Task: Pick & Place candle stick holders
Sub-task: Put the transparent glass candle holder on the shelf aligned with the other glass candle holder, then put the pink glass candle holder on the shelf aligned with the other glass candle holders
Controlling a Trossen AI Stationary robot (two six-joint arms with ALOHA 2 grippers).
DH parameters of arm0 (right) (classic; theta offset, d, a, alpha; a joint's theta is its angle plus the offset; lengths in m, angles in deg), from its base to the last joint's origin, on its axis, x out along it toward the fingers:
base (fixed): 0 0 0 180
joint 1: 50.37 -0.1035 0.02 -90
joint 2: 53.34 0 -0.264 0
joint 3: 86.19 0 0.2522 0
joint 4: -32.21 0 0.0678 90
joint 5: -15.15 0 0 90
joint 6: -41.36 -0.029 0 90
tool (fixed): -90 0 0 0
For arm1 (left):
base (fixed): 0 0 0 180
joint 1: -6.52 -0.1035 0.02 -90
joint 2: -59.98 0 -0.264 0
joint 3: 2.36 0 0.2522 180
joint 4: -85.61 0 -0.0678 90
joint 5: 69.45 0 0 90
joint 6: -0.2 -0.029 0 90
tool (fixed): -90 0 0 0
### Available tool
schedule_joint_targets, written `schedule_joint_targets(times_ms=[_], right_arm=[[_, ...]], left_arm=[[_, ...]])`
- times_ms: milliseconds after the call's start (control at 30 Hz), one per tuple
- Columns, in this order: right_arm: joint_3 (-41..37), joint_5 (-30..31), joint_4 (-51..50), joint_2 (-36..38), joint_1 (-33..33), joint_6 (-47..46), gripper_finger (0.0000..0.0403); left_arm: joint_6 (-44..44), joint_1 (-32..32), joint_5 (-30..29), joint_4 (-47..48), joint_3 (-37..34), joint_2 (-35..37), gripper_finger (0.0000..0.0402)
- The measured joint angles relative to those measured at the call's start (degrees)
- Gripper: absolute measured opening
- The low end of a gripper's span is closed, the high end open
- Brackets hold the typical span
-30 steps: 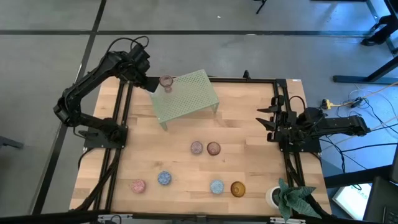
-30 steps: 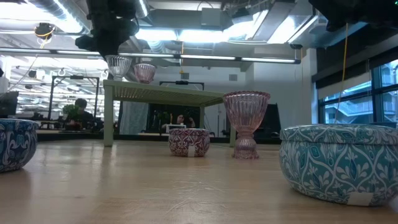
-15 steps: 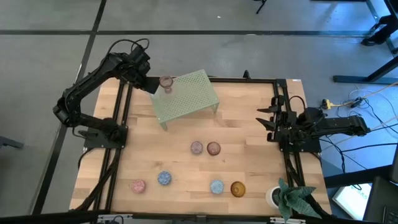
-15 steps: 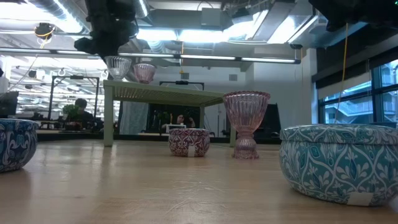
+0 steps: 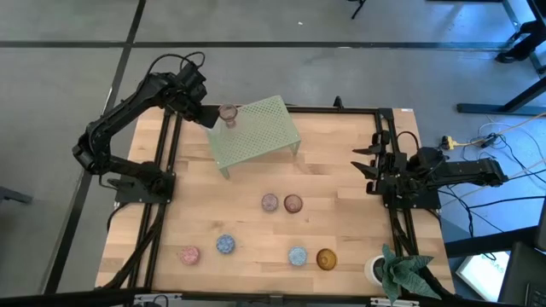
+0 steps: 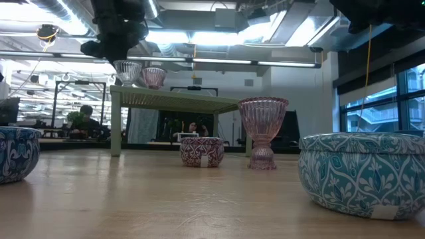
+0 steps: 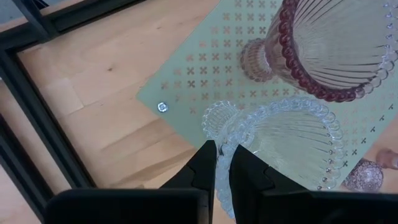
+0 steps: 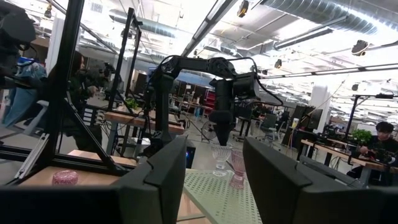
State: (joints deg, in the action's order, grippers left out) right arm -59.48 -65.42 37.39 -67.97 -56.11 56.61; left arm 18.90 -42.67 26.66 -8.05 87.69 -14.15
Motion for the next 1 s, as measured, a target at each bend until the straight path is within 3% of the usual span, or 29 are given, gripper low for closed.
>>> schedule_joint_targets(times_ms=[600,1000], right_arm=[[0.00,0.00,0.00,0.01,-0.02,0.01,0.0165],[0.00,-0.02,0.00,0.00,0.00,0.02,0.0165]], left_arm=[[-0.69,0.01,-1.66,-1.59,-0.07,-0.02,0.0082],[-2.59,0.02,-2.10,-2.32,-0.07,-0.02,0.0094]])
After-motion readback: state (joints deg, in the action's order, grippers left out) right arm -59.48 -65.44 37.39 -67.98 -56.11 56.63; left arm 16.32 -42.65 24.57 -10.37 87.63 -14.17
